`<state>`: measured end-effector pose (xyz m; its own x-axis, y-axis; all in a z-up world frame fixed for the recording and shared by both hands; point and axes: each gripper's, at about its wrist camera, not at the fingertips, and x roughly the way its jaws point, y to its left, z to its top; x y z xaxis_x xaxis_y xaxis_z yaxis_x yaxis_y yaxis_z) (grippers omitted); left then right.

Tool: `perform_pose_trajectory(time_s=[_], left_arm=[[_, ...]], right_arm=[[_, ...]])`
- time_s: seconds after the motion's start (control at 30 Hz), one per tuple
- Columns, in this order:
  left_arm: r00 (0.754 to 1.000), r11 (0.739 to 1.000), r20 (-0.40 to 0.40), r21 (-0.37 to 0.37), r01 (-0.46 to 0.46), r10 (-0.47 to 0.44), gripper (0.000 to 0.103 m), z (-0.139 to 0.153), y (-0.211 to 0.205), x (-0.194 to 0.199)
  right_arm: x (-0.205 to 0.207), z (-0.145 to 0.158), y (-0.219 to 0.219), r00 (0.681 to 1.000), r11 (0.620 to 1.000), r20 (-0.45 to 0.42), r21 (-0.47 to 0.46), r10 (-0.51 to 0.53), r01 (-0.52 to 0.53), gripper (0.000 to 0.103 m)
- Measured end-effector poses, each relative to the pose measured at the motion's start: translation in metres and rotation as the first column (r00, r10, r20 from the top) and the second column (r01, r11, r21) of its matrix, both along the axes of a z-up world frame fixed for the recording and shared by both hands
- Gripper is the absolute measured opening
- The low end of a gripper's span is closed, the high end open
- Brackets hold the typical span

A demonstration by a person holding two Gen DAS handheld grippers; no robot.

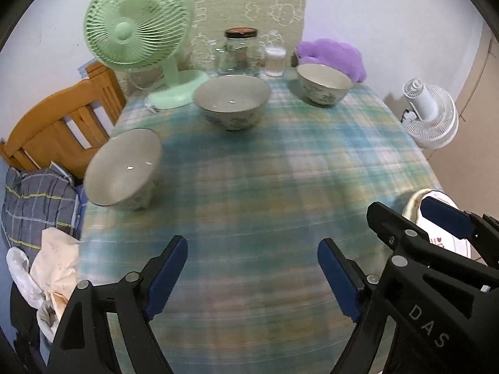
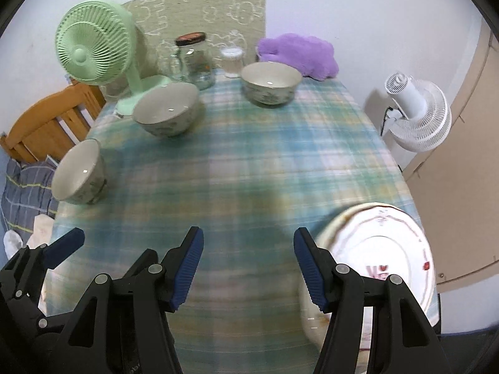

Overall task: Organize plates and bowls
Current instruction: 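Move both grippers to the large grey-green bowl and grasp its rim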

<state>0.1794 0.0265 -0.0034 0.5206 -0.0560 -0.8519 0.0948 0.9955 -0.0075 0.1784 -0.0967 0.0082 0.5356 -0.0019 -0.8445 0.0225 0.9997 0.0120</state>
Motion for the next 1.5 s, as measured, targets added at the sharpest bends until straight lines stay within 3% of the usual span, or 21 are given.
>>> perform_pose_trajectory(time_s=[0.23,0.67,0.87,1.1,1.17,1.23,1.3,1.4,1.5], left_arm=[[0.997,0.997,0.018,0.017,-0.078,0.077,0.093,0.009,0.056,0.019],[0.975,0.975,0.063,0.042,-0.217,0.214,0.093,-0.003,0.143,0.073],[0.971,0.971,0.073,0.068,-0.231,0.226,0.087,-0.018,0.164,0.097],[0.975,0.973,0.042,0.064,-0.222,0.219,0.071,-0.039,0.174,0.115],[0.977,0.975,0.025,0.055,-0.214,0.212,0.066,-0.046,0.174,0.119],[0.977,0.975,0.016,0.063,-0.213,0.212,0.05,-0.051,0.177,0.123],[0.978,0.976,0.01,0.062,-0.21,0.21,0.042,-0.054,0.178,0.125],[0.977,0.975,0.006,0.062,-0.211,0.211,0.037,-0.058,0.181,0.127],[0.976,0.974,-0.002,0.063,-0.219,0.22,0.031,-0.059,0.184,0.127]], right_arm=[[0.021,0.005,0.054,1.0,0.999,0.0,0.019,0.027,-0.027,0.064],[0.088,-0.005,0.147,0.987,0.985,0.053,0.079,0.15,-0.154,0.064],[0.114,-0.02,0.174,0.986,0.983,0.06,0.08,0.158,-0.162,0.064],[0.136,-0.041,0.192,0.99,0.986,0.033,0.088,0.137,-0.14,0.063],[0.141,-0.048,0.198,0.988,0.985,0.018,0.088,0.15,-0.151,0.057],[0.145,-0.055,0.202,0.989,0.986,0.002,0.081,0.146,-0.145,0.047],[0.15,-0.062,0.203,0.988,0.983,-0.014,0.106,0.151,-0.149,0.034],[0.152,-0.068,0.205,0.988,0.982,-0.021,0.117,0.154,-0.15,0.023],[0.153,-0.07,0.208,0.986,0.981,-0.033,0.114,0.161,-0.157,0.02]])
